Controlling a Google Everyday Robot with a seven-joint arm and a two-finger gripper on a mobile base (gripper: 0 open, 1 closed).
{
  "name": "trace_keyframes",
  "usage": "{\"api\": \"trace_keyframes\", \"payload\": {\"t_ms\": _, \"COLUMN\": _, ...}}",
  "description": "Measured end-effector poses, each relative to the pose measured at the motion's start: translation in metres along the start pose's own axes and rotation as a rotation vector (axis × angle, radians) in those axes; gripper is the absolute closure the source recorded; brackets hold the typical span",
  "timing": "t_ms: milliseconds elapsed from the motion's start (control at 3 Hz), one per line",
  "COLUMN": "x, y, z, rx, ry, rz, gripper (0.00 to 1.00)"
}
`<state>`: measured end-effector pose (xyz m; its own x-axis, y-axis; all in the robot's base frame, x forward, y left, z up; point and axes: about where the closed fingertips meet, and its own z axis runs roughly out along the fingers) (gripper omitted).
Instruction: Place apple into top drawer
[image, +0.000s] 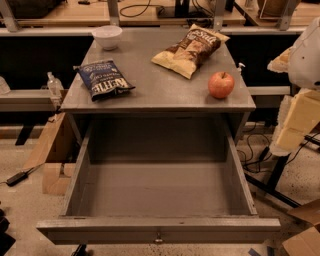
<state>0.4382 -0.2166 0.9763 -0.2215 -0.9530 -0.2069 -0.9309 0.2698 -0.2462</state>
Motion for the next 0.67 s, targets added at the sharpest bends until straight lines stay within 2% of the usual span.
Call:
{"api": "trace_keyframes", "payload": {"t_ms": 333, "x": -0.001, "y": -0.001, "z": -0.001, "rx": 0.009, "ry": -0.003, "rz": 0.002, "gripper": 0.00}}
{"api": "trace_keyframes", "payload": {"t_ms": 667, "x": 0.006, "y": -0.015, "z": 0.007, "rx": 0.086, "ry": -0.066, "rz": 0.090, "gripper": 0.00}}
